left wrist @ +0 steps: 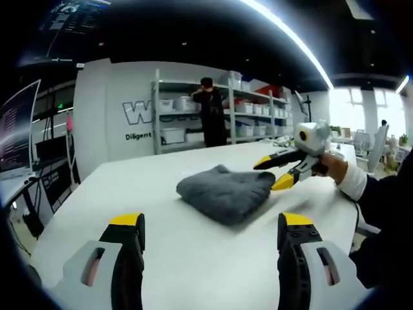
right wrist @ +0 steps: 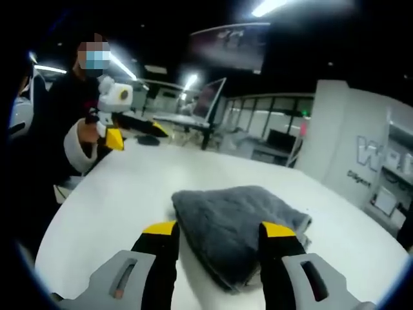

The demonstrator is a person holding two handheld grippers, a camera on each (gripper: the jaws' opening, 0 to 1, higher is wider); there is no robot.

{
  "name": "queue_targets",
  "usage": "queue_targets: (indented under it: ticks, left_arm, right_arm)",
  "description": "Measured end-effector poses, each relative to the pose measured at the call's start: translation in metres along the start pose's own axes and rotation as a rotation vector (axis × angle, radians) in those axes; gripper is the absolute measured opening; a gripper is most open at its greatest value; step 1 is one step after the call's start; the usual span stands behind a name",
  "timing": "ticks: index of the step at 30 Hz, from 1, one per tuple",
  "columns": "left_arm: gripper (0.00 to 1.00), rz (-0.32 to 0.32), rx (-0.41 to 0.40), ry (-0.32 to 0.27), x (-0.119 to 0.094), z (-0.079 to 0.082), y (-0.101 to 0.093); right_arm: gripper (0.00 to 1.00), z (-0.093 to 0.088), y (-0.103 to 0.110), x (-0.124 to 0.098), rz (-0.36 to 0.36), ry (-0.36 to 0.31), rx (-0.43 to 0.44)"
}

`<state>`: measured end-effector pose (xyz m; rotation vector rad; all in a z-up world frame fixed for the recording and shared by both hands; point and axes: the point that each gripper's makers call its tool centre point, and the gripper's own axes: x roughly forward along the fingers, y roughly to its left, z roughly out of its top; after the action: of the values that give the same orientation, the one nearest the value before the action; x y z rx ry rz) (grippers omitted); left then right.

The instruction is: Open the folded towel by lifting each exposed corner and separating the folded layers until the towel lies flat within the target outline without major curled edges

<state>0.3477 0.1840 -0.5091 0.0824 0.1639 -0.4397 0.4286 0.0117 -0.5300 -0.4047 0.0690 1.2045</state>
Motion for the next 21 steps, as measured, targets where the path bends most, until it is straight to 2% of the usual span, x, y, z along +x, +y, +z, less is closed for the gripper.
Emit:
queue_targets:
  ticks: [8,16,21]
  left_arm:
    - [0.80,-0.012,-0.008,-0.012,0.013,0.005,-0.004]
    - [0.78,-0.021,0.017,0.025,0.028,-0.005,-0.006]
    - [0.75,-0.027,0.027,0.026,0.033,-0.007,-0.008]
  right_arm:
    - [0.45,-0.006,-0.006,-0.011,-0.024,0.012,0.005]
    - [0.41,-0.012,-0.012,-0.024,-0.057,0.011,0.032]
    - [0.39,-0.017,-0.010,-0.027,-0.060,0.021,0.034]
